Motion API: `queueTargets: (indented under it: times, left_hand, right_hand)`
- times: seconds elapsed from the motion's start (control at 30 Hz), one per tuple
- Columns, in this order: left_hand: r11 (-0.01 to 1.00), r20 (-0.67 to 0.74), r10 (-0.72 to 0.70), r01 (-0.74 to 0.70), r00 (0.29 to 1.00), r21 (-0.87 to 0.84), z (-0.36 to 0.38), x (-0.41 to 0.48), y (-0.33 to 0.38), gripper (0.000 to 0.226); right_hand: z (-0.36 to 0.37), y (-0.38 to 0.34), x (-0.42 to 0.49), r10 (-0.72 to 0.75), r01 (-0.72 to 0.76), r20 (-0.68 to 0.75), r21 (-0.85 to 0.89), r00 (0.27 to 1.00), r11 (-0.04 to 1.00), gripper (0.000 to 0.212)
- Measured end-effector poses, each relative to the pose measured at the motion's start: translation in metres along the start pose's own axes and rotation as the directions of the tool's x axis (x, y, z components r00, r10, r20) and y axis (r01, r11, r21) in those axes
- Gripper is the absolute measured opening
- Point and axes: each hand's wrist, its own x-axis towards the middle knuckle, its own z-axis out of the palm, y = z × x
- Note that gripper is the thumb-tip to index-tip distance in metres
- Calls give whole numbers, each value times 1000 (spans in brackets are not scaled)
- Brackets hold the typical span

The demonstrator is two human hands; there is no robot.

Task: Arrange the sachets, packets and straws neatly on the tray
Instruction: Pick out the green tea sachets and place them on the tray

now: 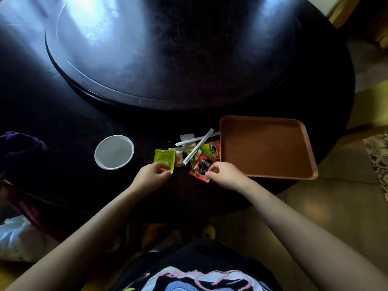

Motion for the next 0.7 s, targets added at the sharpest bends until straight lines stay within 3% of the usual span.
queueTargets:
  times: [0.1,0.3,0.47,0.7]
  left_hand:
    - [999,-161,33,-28,986,34,7,15,6,25]
    - [971,-275,160,-101,948,217,27,35,17,32]
    - [970,-367,45,48,929,240,29,42,11,53]
    - [986,-376,-56,111,925,128,33,45,14,78]
  right_hand:
    - [2,-5,21,11,-33,-165,-130,986,991,38]
    - [14,-10,47,-88,-10,-302,-308,949,951,45]
    - [16,-9,57,-155,18,-340,-374,928,927,52]
    - [7,-12,73,-118,26,-358,-253,926,967,44]
